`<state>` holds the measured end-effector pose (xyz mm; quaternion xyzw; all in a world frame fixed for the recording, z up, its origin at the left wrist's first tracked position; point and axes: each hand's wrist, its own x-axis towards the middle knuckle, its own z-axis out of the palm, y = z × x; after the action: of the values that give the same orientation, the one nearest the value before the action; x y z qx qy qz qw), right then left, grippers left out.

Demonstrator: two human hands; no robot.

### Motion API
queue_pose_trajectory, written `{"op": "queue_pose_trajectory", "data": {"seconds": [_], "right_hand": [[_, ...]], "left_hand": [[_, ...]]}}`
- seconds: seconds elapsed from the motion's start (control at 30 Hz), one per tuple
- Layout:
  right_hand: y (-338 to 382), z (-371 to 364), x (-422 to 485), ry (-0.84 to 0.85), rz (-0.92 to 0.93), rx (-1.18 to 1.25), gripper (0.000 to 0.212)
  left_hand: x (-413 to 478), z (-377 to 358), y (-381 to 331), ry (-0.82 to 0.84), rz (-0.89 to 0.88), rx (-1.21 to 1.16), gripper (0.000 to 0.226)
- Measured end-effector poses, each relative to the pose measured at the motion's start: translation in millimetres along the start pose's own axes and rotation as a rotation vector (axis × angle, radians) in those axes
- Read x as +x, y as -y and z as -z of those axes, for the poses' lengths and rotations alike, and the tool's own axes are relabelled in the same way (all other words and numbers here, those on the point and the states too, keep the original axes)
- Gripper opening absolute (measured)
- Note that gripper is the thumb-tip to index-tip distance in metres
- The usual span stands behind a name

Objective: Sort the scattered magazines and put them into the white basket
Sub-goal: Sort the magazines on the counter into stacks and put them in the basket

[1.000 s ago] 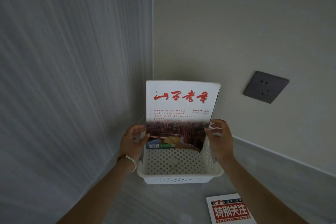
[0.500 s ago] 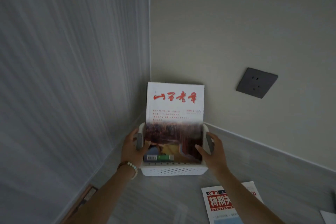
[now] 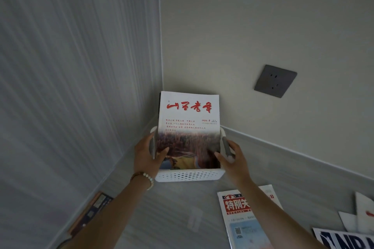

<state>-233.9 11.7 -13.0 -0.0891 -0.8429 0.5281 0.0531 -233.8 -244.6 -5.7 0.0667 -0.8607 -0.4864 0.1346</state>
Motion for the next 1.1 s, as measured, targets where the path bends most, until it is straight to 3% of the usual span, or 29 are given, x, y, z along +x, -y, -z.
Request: {"op": "queue_pose_trajectory", "data": {"seconds": [0.17,0.57,0.73,0.87,0.97,1.1], "right_hand": [[-7,35,-20,-0.010,-0.091,0.068,0.066],[-83,230,-134,-0.135,-0.266,0.022,0.061],[-136,316,-201,-0.198,-0.355,-0.057,0.065],[-173,364,-243,-0.200,-0.439,-0.066,0.058],[-188,383,-264,-0.141,-0.480,-0.109,0.053],[-198,389,-273,-0.109,-0.483,-0.062,0.052]], "left_hand": [[-23,-14,-34,0.054,-0.117,0.037,0.060],[-143,-126,-127,0.431,-0.068,-0.062,0.047],[-213,-194,-158,0.641,0.053,-0.058,0.040],[-272,-240,-179,0.839,0.178,0.066,0.057],[-302,-264,-191,0.938,0.359,0.113,0.068],[-320,-276,-206,0.910,0.686,-0.058,0.064]]}}
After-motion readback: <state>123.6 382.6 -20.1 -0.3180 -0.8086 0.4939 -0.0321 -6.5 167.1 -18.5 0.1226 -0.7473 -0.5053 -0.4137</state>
